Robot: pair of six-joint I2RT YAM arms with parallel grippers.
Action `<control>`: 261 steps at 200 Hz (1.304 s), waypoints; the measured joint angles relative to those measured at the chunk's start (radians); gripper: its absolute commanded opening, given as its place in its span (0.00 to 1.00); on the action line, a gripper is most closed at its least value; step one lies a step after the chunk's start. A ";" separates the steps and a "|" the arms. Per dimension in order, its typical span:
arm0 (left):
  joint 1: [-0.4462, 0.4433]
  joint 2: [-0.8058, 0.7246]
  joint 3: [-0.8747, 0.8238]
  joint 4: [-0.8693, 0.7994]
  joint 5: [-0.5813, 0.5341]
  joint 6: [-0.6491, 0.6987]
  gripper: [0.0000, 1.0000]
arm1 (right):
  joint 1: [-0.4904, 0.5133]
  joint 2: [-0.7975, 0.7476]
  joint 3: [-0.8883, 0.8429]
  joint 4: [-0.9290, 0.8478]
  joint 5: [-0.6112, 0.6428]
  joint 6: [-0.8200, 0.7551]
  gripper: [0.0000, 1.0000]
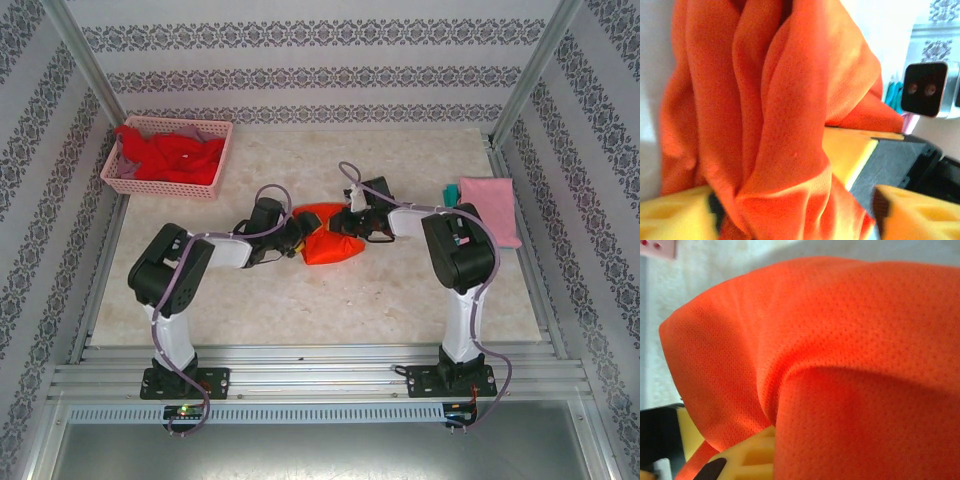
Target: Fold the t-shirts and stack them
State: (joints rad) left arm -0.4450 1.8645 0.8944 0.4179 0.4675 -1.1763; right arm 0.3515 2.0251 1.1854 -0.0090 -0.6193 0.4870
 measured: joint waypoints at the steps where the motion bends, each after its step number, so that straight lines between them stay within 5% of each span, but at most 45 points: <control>1: 0.000 -0.005 -0.002 -0.006 -0.001 -0.002 1.00 | 0.000 -0.002 0.002 -0.007 0.002 -0.003 0.00; 51: 0.002 -0.206 -0.042 -0.301 -0.167 0.170 1.00 | -0.076 -0.111 0.045 -0.323 0.148 -0.258 0.00; 90: 0.002 -0.248 -0.031 -0.374 -0.215 0.334 1.00 | -0.179 -0.184 0.050 -0.448 0.279 -0.438 0.00; 169: 0.001 -0.248 0.016 -0.348 -0.215 0.561 1.00 | -0.363 -0.314 0.050 -0.466 0.386 -0.743 0.00; 261: 0.000 -0.255 0.006 -0.311 -0.227 0.602 1.00 | -0.525 -0.343 0.127 -0.449 0.398 -0.926 0.00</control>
State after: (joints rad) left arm -0.4454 1.6093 0.9009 0.1066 0.2409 -0.5747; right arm -0.1734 1.6821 1.3121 -0.4580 -0.2211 -0.4393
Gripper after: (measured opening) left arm 0.999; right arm 0.101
